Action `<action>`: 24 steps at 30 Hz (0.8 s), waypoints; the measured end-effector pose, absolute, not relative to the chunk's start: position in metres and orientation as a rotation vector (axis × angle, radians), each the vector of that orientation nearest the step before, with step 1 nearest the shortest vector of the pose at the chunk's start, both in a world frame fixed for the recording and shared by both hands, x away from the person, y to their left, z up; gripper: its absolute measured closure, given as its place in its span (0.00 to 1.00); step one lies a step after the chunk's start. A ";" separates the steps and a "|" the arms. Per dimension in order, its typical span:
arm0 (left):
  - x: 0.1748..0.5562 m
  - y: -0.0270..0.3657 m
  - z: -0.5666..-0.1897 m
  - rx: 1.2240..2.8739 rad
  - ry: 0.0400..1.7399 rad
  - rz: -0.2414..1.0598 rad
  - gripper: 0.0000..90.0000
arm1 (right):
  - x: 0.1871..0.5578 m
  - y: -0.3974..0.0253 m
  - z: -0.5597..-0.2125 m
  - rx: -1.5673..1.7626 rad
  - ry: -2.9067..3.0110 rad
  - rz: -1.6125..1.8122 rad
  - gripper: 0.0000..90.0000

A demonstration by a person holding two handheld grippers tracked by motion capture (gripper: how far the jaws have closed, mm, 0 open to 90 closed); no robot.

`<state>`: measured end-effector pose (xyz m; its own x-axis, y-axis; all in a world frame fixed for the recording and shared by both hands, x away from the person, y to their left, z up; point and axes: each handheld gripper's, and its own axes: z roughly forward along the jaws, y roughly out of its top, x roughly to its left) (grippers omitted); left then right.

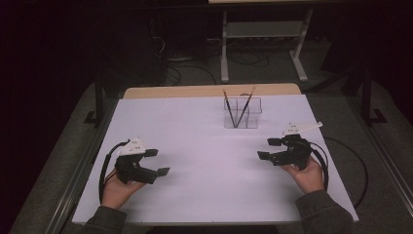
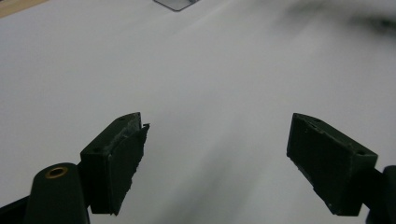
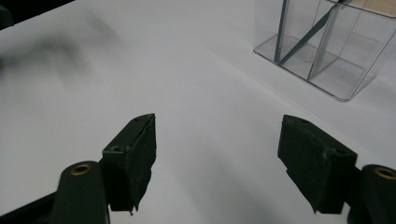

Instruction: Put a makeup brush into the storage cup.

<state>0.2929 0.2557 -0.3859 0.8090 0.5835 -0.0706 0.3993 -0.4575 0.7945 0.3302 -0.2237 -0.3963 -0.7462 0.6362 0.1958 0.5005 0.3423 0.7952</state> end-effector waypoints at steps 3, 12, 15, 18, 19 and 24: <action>0.292 0.255 -0.387 2.105 0.729 0.263 0.20 | 0.327 -0.224 -0.398 1.039 2.444 1.362 0.30; 0.289 0.255 -0.388 2.104 0.734 0.266 0.20 | 0.318 -0.226 -0.400 1.052 2.419 1.363 0.28; 0.288 0.256 -0.387 2.109 0.723 0.280 0.20 | 0.315 -0.227 -0.401 1.050 2.419 1.361 0.28; 0.287 0.256 -0.388 2.102 0.731 0.277 0.20 | 0.313 -0.228 -0.403 1.059 2.414 1.356 0.27; 0.287 0.256 -0.388 2.100 0.733 0.274 0.20 | 0.312 -0.228 -0.404 1.064 2.413 1.357 0.27; 0.286 0.256 -0.389 2.103 0.736 0.271 0.20 | 0.309 -0.231 -0.404 1.064 2.392 1.361 0.26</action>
<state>0.2864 0.2564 -0.3893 0.8015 0.5935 -0.0728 0.4047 -0.4488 0.7967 0.3088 -0.2306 -0.4042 -0.7243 0.6667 0.1759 0.4918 0.3207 0.8095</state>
